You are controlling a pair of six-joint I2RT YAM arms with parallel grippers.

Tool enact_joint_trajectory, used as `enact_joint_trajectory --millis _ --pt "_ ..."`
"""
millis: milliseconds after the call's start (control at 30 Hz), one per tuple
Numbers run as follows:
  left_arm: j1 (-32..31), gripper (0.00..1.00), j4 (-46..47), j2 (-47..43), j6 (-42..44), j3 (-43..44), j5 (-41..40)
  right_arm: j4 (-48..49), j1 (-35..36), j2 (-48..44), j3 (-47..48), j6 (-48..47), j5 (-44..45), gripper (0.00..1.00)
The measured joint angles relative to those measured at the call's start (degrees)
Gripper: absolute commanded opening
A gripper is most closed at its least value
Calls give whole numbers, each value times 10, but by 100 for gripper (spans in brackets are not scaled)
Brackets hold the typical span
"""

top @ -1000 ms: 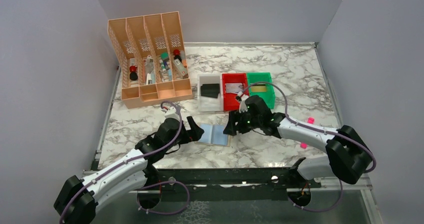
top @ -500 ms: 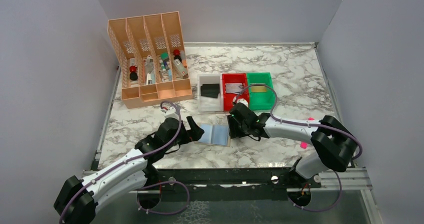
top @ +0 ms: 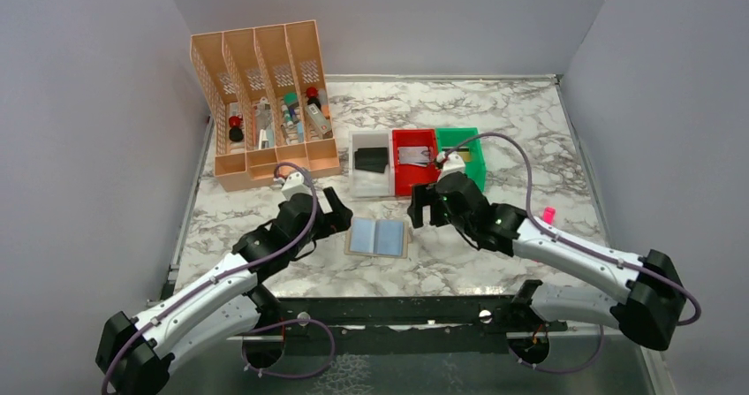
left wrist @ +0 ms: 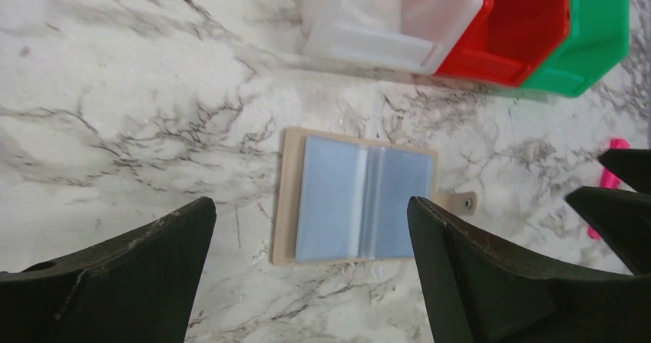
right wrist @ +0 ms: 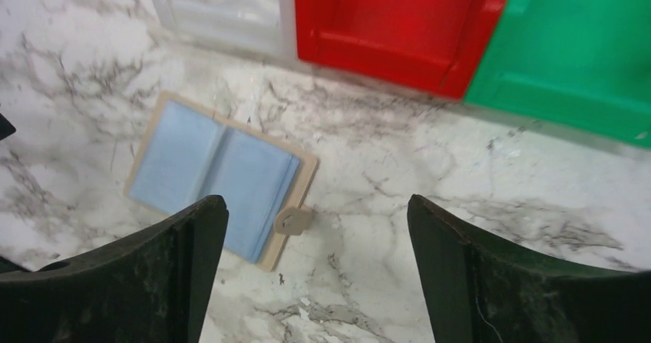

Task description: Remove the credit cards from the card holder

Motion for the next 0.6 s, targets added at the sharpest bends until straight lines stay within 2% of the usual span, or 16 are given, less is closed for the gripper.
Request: enact_joint_trajectory --millis 100,367,500,600 --pt "0 99 -33 20 17 47 -42 0 0 -47 9 -18 55 100" --pt "0 99 -104 83 49 175 -199 79 -21 -169 -3 -98 217 100" --pt "0 99 -134 93 58 200 -257 86 -136 -177 4 -96 208 100" --pt "0 99 -150 93 64 208 -295 77 -243 -147 30 -96 152 100"
